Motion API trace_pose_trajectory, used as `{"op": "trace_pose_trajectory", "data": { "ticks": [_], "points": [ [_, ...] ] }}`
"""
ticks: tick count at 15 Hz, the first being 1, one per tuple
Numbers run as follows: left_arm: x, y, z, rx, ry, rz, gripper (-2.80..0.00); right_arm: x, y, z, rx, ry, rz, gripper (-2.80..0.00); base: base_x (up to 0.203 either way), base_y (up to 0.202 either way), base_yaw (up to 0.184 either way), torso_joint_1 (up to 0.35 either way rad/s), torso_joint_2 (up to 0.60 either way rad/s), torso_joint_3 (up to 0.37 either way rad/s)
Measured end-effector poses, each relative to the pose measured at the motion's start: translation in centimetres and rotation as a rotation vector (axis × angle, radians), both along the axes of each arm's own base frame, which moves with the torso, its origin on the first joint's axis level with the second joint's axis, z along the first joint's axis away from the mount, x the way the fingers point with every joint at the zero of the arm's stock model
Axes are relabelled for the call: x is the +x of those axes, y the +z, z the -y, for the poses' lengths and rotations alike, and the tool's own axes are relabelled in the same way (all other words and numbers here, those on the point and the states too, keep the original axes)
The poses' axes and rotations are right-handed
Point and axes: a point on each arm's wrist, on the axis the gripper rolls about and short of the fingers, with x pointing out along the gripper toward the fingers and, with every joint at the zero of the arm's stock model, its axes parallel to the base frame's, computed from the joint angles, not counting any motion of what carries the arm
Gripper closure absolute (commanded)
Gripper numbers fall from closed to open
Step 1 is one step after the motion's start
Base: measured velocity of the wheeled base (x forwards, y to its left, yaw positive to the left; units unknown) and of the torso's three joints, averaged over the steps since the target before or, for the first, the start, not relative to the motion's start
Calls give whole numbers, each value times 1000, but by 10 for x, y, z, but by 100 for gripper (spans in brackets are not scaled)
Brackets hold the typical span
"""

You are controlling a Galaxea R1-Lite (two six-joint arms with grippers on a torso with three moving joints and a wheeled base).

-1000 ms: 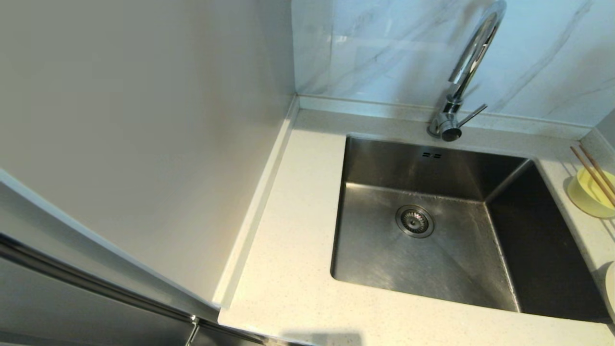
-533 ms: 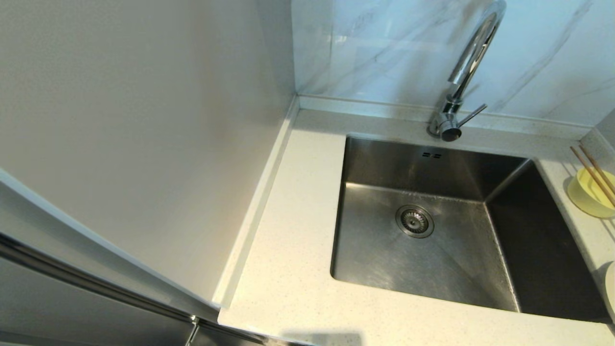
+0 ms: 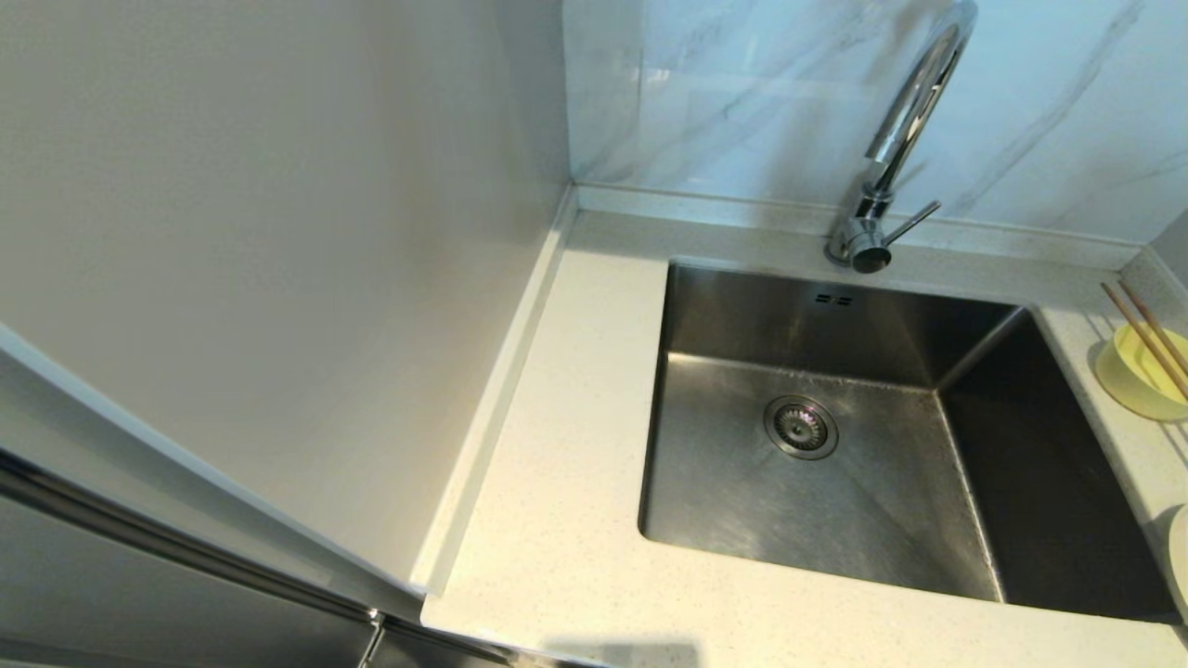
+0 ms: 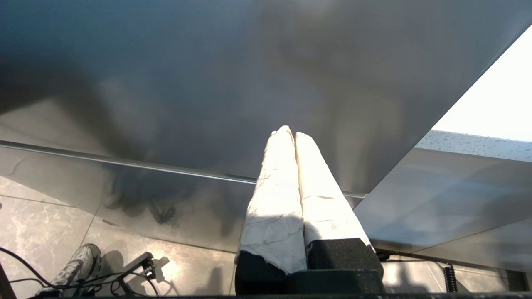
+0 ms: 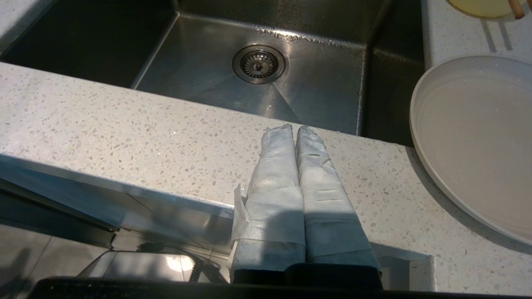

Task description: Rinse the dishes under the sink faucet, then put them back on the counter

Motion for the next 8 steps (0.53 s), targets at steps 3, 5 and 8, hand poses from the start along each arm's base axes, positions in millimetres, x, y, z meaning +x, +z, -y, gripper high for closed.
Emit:
{"op": "trace_pose_trajectory", "data": {
  "ticks": [3,5,8],
  "points": [
    [0,0,0,0,1,0,0,0,0,0,4,-4,0,0,0,0,0,0,0,0],
    [0,0,0,0,1,0,0,0,0,0,6,-5,-1,0,0,0,0,0,0,0],
    [0,0,0,0,1,0,0,0,0,0,5,-5,-3,0,0,0,0,0,0,0]
  ]
}}
